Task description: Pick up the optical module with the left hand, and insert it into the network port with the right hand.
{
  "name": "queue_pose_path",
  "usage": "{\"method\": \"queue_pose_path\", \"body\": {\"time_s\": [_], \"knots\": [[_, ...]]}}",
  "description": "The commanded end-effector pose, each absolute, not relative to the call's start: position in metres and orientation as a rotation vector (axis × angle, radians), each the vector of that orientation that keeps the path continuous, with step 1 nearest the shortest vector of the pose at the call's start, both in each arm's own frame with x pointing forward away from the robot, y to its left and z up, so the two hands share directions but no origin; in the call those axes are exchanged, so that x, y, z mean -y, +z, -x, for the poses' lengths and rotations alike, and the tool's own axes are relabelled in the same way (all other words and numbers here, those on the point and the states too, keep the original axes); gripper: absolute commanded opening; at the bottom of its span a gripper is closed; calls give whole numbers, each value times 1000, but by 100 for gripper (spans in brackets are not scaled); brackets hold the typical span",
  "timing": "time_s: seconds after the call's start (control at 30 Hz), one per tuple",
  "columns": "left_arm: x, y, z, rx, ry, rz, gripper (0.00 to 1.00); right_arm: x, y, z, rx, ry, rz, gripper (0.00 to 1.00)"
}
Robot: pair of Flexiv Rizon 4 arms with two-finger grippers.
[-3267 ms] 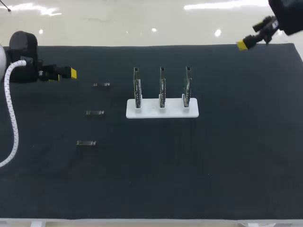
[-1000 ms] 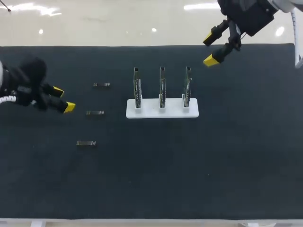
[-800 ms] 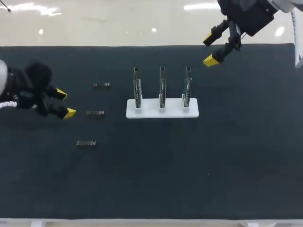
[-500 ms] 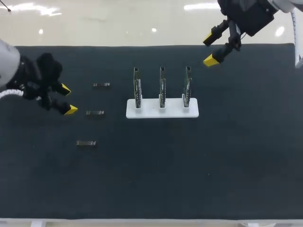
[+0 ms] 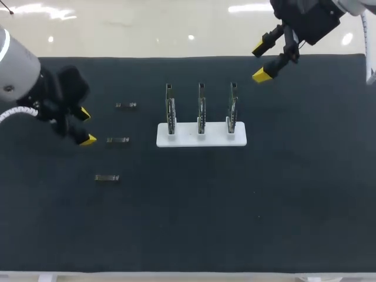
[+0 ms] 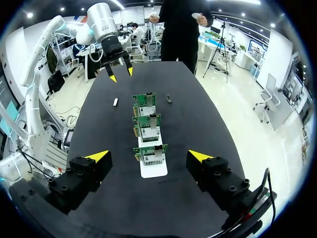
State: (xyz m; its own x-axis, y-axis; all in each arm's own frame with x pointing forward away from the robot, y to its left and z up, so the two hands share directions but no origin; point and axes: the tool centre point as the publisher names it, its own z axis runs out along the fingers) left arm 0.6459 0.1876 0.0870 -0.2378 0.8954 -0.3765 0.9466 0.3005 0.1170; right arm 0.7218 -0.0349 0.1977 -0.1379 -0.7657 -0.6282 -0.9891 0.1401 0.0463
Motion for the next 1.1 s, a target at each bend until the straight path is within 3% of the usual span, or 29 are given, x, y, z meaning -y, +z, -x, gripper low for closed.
{"method": "queue_pose_path", "body": {"time_s": [0.03, 0.37, 1.1], "knots": [[-181, 89, -649, -2247, -57, -1848, 100, 35, 197, -721, -1962, 644, 1676, 100], [-172, 72, -638, -2262, 76, -2148, 100, 35, 197, -721, -1962, 644, 1676, 100], [-181, 31, -606, -2229, -40, -2202, 100, 35, 197, -721, -1962, 644, 1676, 100]]}}
